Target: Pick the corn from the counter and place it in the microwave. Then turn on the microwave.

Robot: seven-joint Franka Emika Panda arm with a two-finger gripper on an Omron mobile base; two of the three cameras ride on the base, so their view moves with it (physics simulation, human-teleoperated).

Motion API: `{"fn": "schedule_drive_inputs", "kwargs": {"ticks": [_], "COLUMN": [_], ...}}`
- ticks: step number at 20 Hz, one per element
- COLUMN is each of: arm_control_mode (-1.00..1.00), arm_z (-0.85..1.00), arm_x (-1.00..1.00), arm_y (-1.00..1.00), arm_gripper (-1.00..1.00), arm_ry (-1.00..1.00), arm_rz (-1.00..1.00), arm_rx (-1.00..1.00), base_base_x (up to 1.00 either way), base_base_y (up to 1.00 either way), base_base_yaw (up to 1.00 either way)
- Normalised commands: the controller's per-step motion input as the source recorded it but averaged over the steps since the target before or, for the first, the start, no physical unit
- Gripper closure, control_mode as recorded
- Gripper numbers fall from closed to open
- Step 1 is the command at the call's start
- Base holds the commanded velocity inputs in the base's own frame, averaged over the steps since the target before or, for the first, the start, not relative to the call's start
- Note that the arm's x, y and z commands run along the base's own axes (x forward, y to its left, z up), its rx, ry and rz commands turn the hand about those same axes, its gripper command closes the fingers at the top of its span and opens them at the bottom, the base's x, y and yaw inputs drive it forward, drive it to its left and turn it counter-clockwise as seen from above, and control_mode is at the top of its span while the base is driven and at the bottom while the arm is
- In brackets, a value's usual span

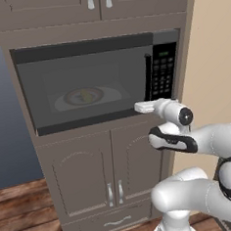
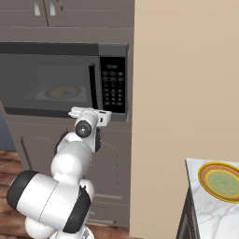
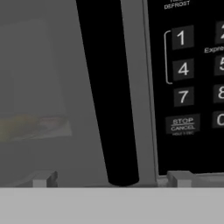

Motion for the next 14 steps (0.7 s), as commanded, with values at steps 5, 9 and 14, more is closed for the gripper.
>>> {"fn": "schedule_drive_inputs", "kwargs": {"ticks": [5,9,14], "arm_control_mode": [-1.00,-1.00,-1.00], "arm_z": [0.20,0.15,0.02], "arm_x": [-0.04,-0.03,-0.03], "arm_y": [0.04,0.06,0.07], "arm_gripper": [-1.00,-1.00,-1.00], "arm_ry": [0.18,0.16,0.09], "arm_rz": [-0.05,-0.05,-0.04], "arm_rx": [0.00,-0.01,-0.01], "base_base_x": [0.00,0.00,0.00], "base_base_y": [0.00,0.00,0.00], "base_base_yaw": [0.00,0.00,0.00]}}
